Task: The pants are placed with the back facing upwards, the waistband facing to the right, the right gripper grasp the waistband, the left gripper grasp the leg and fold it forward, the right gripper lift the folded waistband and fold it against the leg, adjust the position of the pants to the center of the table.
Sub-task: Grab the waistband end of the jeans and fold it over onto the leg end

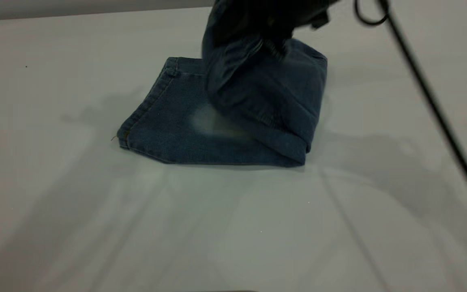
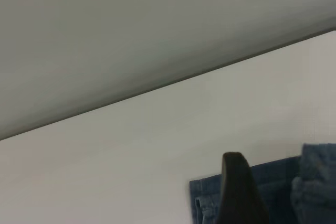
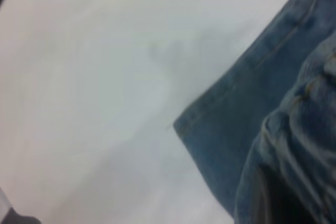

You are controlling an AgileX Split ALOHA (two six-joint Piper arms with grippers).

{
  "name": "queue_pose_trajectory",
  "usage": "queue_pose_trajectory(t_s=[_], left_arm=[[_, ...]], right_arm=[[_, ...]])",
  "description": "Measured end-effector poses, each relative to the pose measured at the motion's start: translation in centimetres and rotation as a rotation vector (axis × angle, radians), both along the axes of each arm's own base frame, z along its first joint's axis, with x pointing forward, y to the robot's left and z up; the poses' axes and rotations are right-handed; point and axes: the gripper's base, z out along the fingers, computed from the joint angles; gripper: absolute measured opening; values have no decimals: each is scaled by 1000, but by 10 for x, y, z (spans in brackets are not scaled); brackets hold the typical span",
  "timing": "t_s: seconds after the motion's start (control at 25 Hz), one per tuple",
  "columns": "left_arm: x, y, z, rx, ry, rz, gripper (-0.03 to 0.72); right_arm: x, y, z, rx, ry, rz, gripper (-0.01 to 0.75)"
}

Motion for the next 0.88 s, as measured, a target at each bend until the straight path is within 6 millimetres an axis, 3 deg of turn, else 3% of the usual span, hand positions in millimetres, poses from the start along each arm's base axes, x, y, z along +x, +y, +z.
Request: queue_pose_trajectory(t_s=[0.2,0.36,0.52,0.6,0.76,0.88], left_arm=[[-1,1,-2,10,22,5,392],[-2,2,-4,21,45,10,392],[-2,2,-5,44,53,3,392],[-2,2,-6,65,51,-7,391],[0,2,-13,141,65,-40,391],[6,-1,-32,248,137,-80,391]], right_arm=[[15,20,-17,-5,-3,16,146],[22,26,-25,22,28,26,341],[23,35,-15,61,18,93,573],[23,38,-12,70,24,106,639],[26,27,-13,42,80,112,649],[37,-6,-14,-8,135,84,601]])
